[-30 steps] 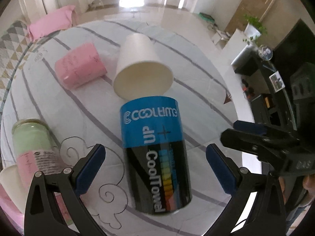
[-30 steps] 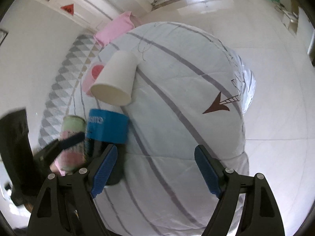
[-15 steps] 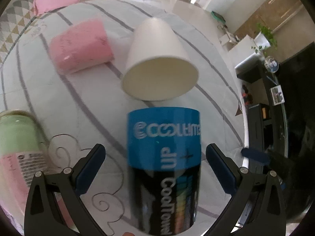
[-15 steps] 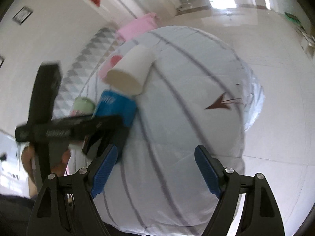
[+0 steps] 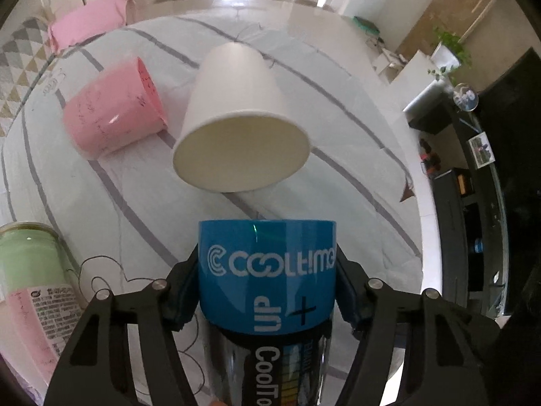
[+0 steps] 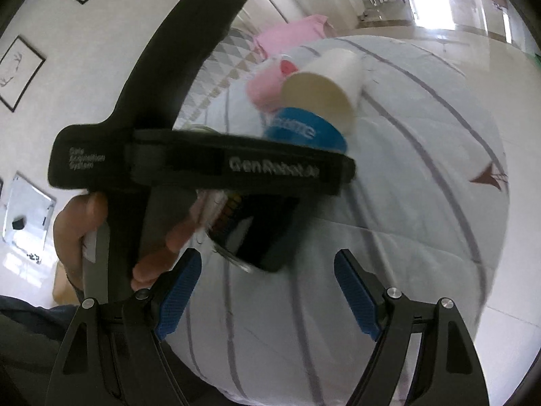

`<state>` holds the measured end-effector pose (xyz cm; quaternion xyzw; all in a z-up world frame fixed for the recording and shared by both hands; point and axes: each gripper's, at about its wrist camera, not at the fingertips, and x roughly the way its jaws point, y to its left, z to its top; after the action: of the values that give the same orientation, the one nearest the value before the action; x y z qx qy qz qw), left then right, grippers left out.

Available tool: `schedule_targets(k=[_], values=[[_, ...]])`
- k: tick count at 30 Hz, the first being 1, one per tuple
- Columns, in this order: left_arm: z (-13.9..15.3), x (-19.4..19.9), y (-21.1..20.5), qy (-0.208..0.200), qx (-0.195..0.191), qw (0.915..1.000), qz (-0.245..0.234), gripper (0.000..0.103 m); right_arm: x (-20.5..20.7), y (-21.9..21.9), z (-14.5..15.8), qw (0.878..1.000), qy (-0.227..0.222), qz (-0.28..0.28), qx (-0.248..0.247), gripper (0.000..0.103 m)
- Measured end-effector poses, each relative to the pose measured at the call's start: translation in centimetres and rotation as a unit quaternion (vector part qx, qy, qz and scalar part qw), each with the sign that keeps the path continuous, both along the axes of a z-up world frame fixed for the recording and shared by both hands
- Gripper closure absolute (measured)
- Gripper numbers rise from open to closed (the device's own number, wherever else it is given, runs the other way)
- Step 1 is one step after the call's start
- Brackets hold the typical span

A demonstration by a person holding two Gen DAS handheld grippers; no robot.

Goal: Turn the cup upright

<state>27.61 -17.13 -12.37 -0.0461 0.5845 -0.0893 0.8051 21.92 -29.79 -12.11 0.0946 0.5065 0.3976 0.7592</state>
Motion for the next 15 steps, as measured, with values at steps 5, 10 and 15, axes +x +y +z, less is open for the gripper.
schedule_targets(k=[5,10,15], values=[[1.1,-0.8,0.9,-0.027,0.003,0.9996,-0.008,0.035,0.0,1.0,-0.2,1.000,-0.011,-0.005,0.001,0.021],[2.5,-2.0,0.7,-0.052,0.013,0.9979,-0.036,0.035,-0.2,1.6,-0.9,1.000,-0.012,-0.009,0.012,0.021],[3.6,-3.0,1.5,-0.079,0.002,0.9960,-0.043,0.035,-0.4,1.8,-1.1,0.999,-0.036,-0.013,0.024,0.024]])
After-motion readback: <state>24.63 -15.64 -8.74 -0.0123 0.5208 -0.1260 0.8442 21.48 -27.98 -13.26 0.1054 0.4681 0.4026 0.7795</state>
